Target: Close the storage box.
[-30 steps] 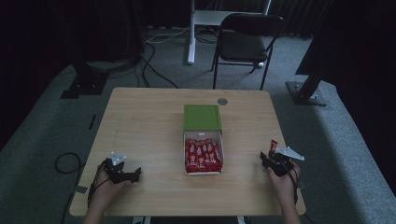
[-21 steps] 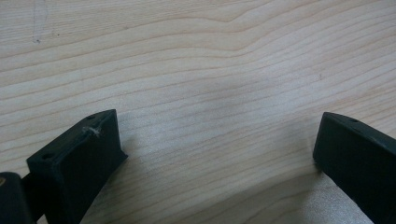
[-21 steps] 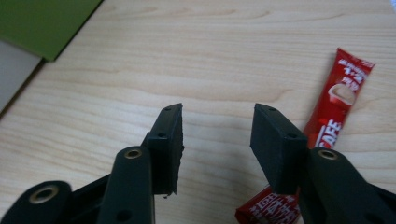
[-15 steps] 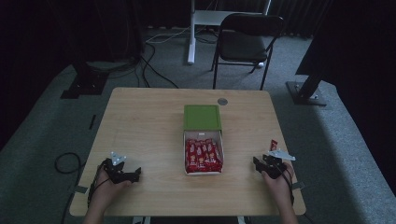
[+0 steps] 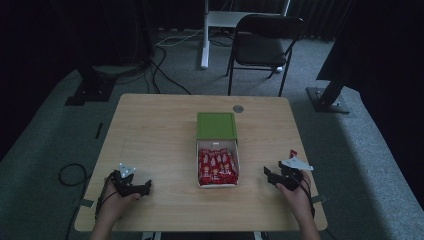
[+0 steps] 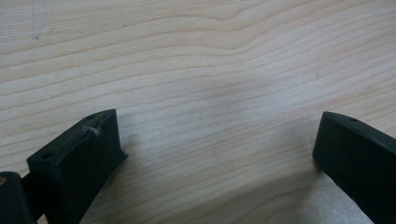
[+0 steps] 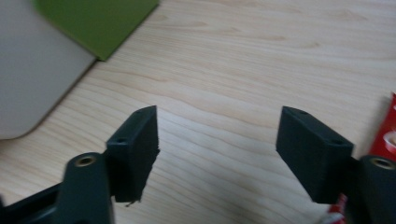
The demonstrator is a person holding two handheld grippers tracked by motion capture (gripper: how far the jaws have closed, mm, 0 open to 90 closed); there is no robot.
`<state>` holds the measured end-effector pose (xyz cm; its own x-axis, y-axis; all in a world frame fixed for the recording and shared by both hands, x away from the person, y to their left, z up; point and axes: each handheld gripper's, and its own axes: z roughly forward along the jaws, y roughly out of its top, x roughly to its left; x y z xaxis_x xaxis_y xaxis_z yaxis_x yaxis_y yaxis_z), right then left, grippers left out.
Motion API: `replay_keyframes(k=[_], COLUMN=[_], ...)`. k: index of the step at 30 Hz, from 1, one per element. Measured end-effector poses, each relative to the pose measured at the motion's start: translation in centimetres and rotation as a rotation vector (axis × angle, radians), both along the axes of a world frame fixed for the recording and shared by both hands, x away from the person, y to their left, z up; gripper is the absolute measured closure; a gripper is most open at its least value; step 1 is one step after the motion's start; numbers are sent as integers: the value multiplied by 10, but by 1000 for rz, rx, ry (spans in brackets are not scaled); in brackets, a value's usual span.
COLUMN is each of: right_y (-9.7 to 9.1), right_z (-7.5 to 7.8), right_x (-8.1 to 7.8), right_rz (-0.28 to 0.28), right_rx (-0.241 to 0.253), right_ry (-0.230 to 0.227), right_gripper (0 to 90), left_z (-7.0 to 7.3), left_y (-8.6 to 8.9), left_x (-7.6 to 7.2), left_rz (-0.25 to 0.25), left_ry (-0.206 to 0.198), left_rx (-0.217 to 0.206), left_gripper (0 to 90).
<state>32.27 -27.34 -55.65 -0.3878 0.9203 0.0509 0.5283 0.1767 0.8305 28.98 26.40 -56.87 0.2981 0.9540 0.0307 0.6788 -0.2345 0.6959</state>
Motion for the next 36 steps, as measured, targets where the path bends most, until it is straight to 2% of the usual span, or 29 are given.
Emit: replay_keyframes(k=[3,6,8,10,11,12,18,24,30,36], right_y=[4,7,10,12,12,14,23,28,35,44], right_z=[5,11,14,16,16,18,24,30,38,46], right_x=[-1,-3,-4,-5,-5,-6,-10,-12,-15,-18], right_rz=[36,73,101,125,125,142,207,227,264,313], right_rx=[10,38,39,57,57,58,65,74,82,111], right_ry=[-18,-28,-39,-48,-48,-49,-59,-73,-83,-100], right_gripper=[256,242,229,215,215,212,198,198,198,192], left_z=[1,4,7,11,11,15,28,38,47,53], left_y=[-5,-13,-20,-28,-28,-35,-57,-73,-86,-100], left_x=[-1,-1,-2,-2,-2,-3,-6,-8,-10,-12], left_rz=[-44,-82,-115,-145,-145,-174,-266,-330,-381,-432], left_ry=[3,-18,-31,-43,-43,-61,-109,-148,-186,-211], left_rx=[2,-9,-7,-24,-24,-33,-47,-53,-87,-112], left_gripper=[18,18,18,18,18,18,18,18,18,18])
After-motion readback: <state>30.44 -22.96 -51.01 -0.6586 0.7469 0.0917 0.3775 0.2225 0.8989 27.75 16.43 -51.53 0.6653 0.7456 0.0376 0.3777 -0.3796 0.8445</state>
